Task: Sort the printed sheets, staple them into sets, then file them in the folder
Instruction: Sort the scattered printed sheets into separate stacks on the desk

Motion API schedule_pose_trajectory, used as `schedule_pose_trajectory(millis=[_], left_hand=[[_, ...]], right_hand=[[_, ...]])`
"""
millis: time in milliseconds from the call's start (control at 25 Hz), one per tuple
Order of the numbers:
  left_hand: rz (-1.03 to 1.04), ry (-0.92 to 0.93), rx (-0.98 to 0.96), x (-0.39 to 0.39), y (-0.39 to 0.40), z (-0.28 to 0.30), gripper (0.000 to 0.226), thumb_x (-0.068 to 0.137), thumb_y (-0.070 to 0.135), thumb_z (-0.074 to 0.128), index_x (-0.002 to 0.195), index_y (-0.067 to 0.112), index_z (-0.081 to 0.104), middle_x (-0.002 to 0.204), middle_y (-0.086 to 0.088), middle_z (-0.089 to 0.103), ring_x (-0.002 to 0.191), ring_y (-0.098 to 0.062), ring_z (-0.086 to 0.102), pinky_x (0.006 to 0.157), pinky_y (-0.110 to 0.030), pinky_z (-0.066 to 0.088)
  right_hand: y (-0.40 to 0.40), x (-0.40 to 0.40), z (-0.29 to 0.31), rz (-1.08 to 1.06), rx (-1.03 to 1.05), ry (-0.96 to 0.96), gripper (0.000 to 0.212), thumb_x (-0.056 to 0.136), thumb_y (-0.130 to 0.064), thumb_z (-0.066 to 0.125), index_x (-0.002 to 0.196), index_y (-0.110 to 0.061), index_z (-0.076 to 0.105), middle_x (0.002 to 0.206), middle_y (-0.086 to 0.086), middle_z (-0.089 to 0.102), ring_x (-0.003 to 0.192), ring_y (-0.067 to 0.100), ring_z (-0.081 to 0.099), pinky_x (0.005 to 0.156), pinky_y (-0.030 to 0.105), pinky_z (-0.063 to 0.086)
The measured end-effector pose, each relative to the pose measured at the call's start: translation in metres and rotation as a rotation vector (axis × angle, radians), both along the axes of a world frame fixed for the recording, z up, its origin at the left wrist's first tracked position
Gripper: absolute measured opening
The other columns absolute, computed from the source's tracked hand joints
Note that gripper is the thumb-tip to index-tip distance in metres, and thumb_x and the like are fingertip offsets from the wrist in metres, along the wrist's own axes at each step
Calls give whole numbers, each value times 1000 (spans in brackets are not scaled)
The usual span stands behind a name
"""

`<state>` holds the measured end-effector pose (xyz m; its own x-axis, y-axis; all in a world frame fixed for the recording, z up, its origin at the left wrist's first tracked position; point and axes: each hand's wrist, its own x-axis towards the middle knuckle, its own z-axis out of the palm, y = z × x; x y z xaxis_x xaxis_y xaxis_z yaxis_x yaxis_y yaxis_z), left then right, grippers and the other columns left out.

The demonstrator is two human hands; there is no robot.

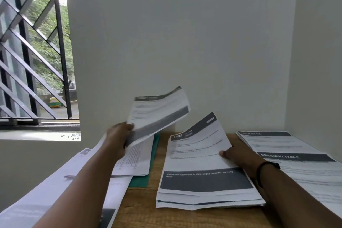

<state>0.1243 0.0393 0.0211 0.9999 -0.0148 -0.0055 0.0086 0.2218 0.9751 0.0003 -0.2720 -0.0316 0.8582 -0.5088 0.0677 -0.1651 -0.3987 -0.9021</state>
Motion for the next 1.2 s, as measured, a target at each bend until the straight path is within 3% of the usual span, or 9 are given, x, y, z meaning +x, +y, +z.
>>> schedule_pose_trajectory(millis=[120,280,400,520,640,720,840,1040,1200], left_hand=[[-202,3,276,-29,-29,-4,14,89,10,60,100,2,63,93,-20,70,80,-35,68,64,-35,56],[-337,28,547,-44,-48,-10,14,90,12,58,99,2,62,89,-18,70,76,-30,67,66,-31,55],[-400,41,684,-45,-51,-14,17,92,20,59,99,4,62,88,-14,71,76,-26,68,65,-28,54],[-464,-53,904,-47,-51,-13,25,94,33,60,89,8,63,82,-5,67,69,-16,65,56,-22,46],[-305,-400,1188,-36,-54,-18,33,92,44,57,81,13,60,78,-2,60,71,-15,58,63,-26,47],[-147,-480,1005,-29,-54,-22,33,89,47,61,106,18,60,97,-4,65,88,-22,63,80,-35,54],[-240,-317,620,-31,-54,-23,68,85,47,67,139,18,38,126,-10,59,106,-26,61,83,-35,50],[-594,-235,94,-55,-54,-4,40,85,27,69,120,9,62,116,-13,70,101,-30,70,92,-44,54],[-479,-521,183,-78,-60,40,22,89,16,65,111,20,64,107,-2,73,94,-22,71,87,-38,57]], right_hand=[[-2,-1,0,17,73,-12,24,91,-8,61,114,-3,61,114,7,63,78,17,59,57,19,41],[2,0,3,39,176,-141,19,93,-12,54,103,-7,69,110,15,69,91,28,68,80,41,57],[5,-7,11,3,290,-208,26,102,-32,41,117,-19,58,124,3,58,114,20,55,92,35,45],[2,-7,6,75,242,-155,34,94,-26,60,120,-5,58,124,5,57,117,29,56,104,39,40],[3,-7,2,83,135,-85,23,82,2,68,104,-1,64,102,11,69,81,20,66,61,20,56],[6,-15,8,71,145,-182,17,84,5,66,92,-10,63,87,4,68,68,12,62,45,11,47],[9,-20,21,95,251,-395,14,84,-1,68,95,-10,66,98,11,72,74,20,69,62,23,59],[27,-35,45,175,315,-639,26,82,-11,71,108,-11,67,103,6,74,94,25,71,84,39,57],[38,-54,78,11,177,-825,16,83,-28,71,97,-21,68,89,-7,74,82,13,71,67,24,58]])
